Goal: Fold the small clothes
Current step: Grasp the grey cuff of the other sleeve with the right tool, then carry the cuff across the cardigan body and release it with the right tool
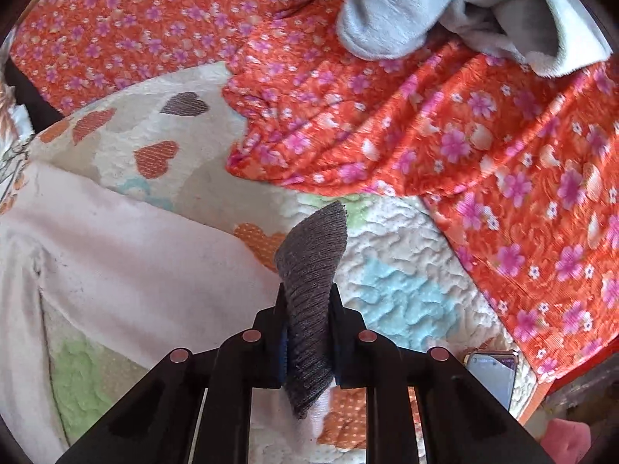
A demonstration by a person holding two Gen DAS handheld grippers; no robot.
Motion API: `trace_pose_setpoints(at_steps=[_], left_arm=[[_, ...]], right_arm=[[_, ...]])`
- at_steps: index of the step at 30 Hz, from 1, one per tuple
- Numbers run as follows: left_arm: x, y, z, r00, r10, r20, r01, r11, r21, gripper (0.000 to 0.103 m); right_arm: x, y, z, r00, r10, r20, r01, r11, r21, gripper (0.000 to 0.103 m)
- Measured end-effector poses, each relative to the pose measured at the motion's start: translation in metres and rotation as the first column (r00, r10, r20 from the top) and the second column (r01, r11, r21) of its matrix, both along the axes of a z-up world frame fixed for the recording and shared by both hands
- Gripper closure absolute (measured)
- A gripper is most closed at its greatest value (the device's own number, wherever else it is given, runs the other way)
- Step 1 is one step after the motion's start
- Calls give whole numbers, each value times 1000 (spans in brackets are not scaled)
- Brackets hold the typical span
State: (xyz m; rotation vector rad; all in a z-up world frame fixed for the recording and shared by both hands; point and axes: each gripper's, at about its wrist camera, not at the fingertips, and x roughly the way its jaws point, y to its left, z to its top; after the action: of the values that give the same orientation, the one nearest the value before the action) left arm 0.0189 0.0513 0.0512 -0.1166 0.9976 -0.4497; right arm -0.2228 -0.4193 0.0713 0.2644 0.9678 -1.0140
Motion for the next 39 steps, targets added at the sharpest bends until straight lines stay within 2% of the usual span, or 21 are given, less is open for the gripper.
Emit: trace_pose_setpoints(at_steps=[7, 15, 19, 24, 27, 31, 35, 39], left_arm=[[5, 12, 1, 999, 30, -32, -31, 999, -40, 25], [6, 21, 9, 999, 32, -19, -33, 998, -52, 24], [11, 30, 14, 998, 51, -27, -53, 995, -79, 25], [23, 54, 33, 995, 103, -5, -103, 985, -139, 24], [30, 75, 42, 988, 154, 5, -151, 975, -165, 24], [39, 108, 53, 973, 230, 20, -221, 955, -199, 24], [46, 147, 59, 941, 337, 37, -322, 922, -217, 24], [52, 175, 50, 917, 398, -27, -391, 886, -248, 24]], right_arm=[[-30, -27, 13, 992, -122, -18, 121, 992, -40, 87], [-29, -44, 57, 981, -194, 8, 194, 977, -86, 88], [4, -27, 76, 988, -111, 111, 110, 994, 16, 88], [77, 19, 86, 965, 39, 260, -86, 982, 171, 88], [138, 60, 82, 935, 123, 333, -214, 943, 253, 88], [226, 129, 71, 896, 271, 353, -381, 877, 292, 88], [308, 210, 47, 838, 410, 360, -525, 785, 328, 88], [363, 281, 18, 785, 510, 352, -617, 693, 373, 88]])
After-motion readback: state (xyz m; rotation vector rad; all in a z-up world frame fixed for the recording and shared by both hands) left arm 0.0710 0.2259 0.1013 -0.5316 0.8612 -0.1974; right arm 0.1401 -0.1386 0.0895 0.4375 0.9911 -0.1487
